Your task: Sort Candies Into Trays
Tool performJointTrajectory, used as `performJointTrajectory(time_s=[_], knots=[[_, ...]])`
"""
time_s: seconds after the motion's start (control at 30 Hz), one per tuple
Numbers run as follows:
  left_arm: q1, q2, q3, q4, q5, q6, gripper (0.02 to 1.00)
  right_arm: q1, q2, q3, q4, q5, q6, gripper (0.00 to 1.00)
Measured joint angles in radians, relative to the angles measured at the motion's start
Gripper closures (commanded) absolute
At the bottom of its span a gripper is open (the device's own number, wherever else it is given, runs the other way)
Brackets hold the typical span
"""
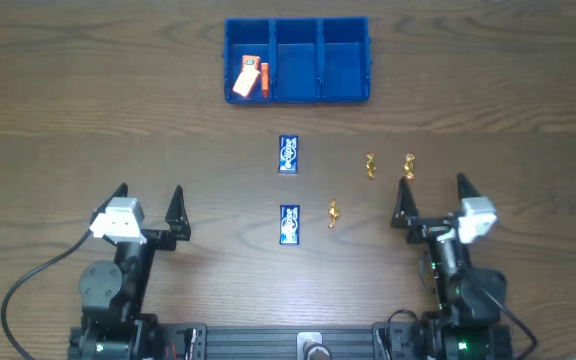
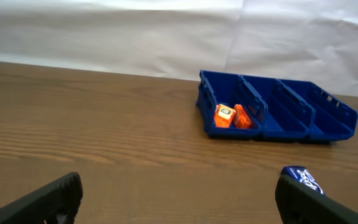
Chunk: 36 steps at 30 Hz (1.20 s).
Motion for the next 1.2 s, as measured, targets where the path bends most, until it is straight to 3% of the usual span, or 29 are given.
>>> performJointTrajectory(time_s=[0.13, 0.23, 0.5, 0.77, 0.9, 1.03, 1.2], knots=[[0.0, 0.0, 0.0, 0.0, -0.001, 0.0, 0.02, 0.0, -0.001, 0.03, 0.095, -0.05, 0.067, 0.003], [0.0, 0.0, 0.0, 0.0, -0.001, 0.0, 0.02, 0.0, 0.008, 0.13, -0.027, -0.067, 0.084, 0.003], [0.0, 0.0, 0.0, 0.0, -0.001, 0.0, 0.02, 0.0, 0.233, 0.717, -0.491, -0.137, 0.043, 0.005], [0.0, 0.001, 0.001, -0.002, -0.001, 0.0, 0.02, 0.002, 0.652, 1.196, -0.85, -0.337, 0.047, 0.005], [0.0, 0.001, 0.001, -0.003, 0.0, 0.0, 0.02, 0.055, 0.848, 1.334, -1.003, -0.391, 0.061, 0.005], [0.0, 0.001, 0.002, -0.003, -0.001, 0.0, 0.02, 0.2, 1.02, 1.387, -1.073, -0.362, 0.103, 0.005], [0.0, 0.001, 0.002, -0.003, -0.001, 0.0, 0.02, 0.46, 1.201, 1.388, -1.126, -0.211, 0.216, 0.003]])
